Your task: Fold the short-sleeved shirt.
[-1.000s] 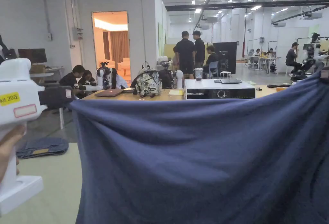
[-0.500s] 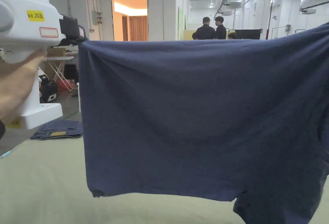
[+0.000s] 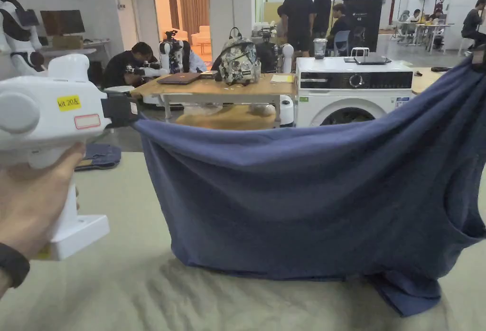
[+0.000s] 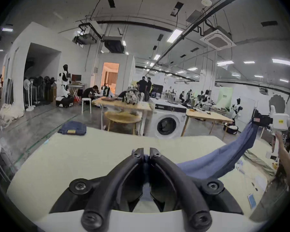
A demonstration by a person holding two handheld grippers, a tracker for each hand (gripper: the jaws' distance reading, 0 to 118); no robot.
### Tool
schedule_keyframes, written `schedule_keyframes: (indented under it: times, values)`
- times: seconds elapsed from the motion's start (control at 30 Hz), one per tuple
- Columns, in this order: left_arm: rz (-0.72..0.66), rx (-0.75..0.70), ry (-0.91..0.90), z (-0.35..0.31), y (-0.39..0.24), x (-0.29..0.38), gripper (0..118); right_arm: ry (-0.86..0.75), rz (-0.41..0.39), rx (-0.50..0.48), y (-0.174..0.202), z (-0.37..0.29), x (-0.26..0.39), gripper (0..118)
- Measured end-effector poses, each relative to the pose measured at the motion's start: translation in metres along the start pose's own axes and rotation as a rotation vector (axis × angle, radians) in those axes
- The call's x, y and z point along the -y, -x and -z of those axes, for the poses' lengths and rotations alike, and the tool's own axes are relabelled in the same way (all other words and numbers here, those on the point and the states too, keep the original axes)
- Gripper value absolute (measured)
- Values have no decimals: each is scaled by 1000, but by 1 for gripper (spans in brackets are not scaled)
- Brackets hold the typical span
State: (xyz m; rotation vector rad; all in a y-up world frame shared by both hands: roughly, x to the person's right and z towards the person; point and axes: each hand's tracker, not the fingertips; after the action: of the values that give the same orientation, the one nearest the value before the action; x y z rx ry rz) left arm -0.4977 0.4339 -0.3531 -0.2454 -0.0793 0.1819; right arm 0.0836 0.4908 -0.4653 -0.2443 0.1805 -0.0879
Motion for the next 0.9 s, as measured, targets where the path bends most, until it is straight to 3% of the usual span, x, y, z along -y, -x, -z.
schedule_keyframes:
  times: [0.2,0.33,0.4,0.47,0.5,0.53,0.63,0.73,0.8,0.83,0.87,0.9]
  values:
    - [5,10,39,-73,4,98,0,34,16,-22,-19,-64,107,0]
    - [-4,16,76,-133,-1,178,0,97,6,0,-23,-144,199,0]
    - [-48,-43,92,-166,0,220,0,140,104,-18,-37,-178,246,0]
    - [-69,-121,243,-191,5,255,0,138,202,-42,-46,-215,293,0]
    - [-81,-175,210,-202,6,271,0,157,211,-47,-49,-230,311,0]
    - [-141,-167,246,-218,7,290,0,159,241,15,-49,-247,331,0]
    - [-250,-168,317,-245,17,332,0,260,301,52,-50,-277,381,0]
    - [-250,-152,388,-252,19,356,0,332,234,102,-44,-289,414,0]
    - [-239,-162,402,-251,14,363,0,352,239,99,-44,-291,426,1]
    - [-207,-155,403,-249,14,366,2,362,241,100,-44,-293,433,5]
    - [-195,-153,402,-247,15,368,12,379,235,111,-44,-293,437,18]
    - [-168,-148,417,-244,16,369,38,399,233,120,-47,-288,443,48]
